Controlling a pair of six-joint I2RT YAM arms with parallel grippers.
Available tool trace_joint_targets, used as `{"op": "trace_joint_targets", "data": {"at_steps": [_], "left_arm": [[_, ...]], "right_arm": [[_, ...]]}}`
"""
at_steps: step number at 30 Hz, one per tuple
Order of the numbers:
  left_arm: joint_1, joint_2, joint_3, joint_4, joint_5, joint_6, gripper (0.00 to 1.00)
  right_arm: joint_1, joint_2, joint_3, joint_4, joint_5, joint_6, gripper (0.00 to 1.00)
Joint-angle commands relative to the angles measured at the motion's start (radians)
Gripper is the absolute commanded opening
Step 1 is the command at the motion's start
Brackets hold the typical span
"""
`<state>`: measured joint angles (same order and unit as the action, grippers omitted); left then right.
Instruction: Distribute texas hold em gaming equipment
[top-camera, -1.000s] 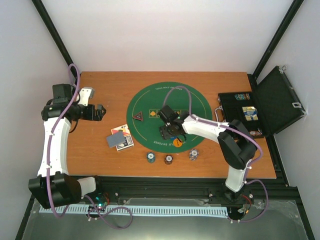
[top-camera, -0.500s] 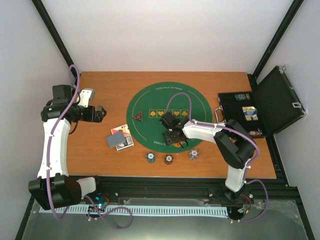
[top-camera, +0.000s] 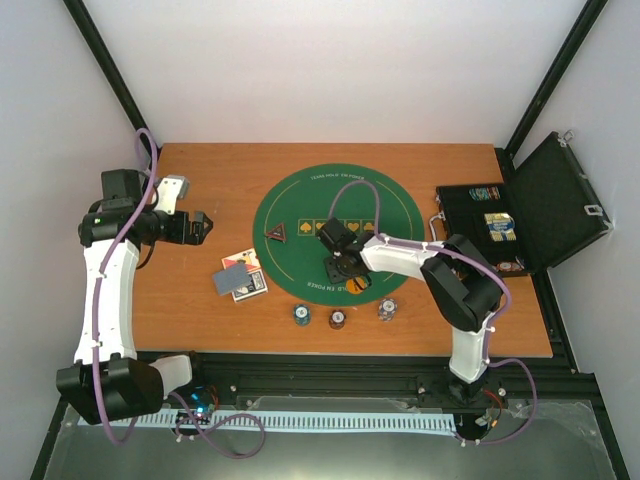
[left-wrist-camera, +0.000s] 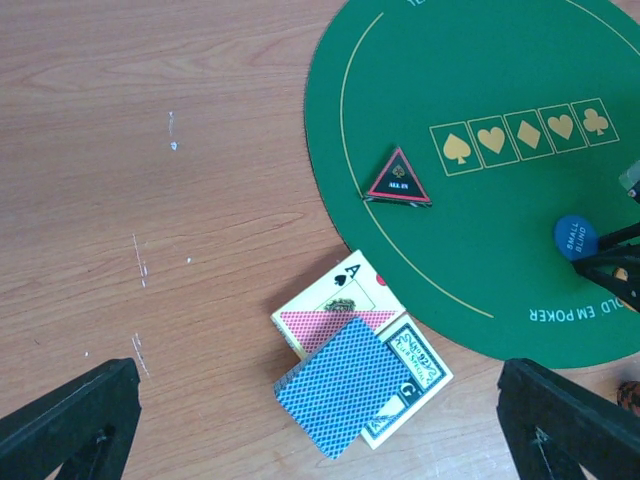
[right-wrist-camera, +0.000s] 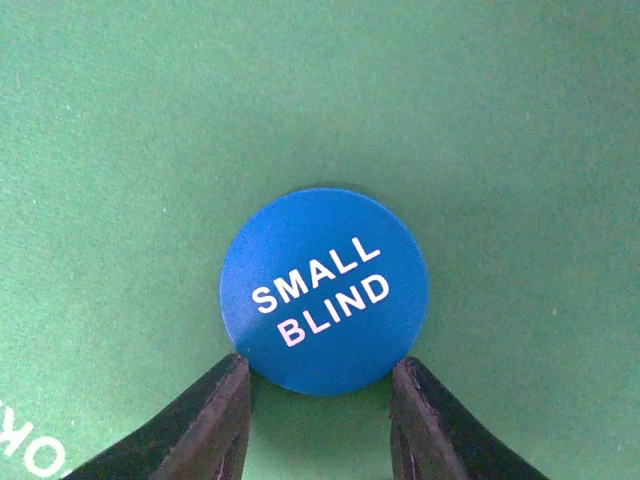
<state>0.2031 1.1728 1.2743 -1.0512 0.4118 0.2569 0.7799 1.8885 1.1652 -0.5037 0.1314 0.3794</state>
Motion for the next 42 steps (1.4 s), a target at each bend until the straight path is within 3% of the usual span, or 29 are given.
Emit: {"op": "trace_joint_targets", "data": {"at_steps": [1, 11, 31, 37, 42], "left_arm": [[0.003, -0.013, 0.047, -0.023, 0.022, 0.019, 1.0], [0.003, -0.004, 0.052, -0.02, 0.017, 0.021, 1.0], [0.002, 0.062, 0.003, -0.032, 0.07, 0.13, 1.0], [0.003, 0.079, 0.02, -0.068, 0.108, 0.156, 1.0], [0.002, 0.067, 0.036, -0.099, 0.125, 0.172, 1.0]], "right_arm": [[-0.03, 0.062, 0.017, -0.005, 0.033, -0.011, 0.37], [-0.145, 0.213, 0.226, -0.031, 0.05, -0.054, 0.34], [-0.313, 0.778, 1.212, -0.299, 0.006, -0.098, 0.35], [-0.292, 0.637, 1.076, -0.278, -0.02, -0.129, 0.44], [-0.231, 0.337, 0.702, -0.165, -0.018, -0.141, 0.62]]}}
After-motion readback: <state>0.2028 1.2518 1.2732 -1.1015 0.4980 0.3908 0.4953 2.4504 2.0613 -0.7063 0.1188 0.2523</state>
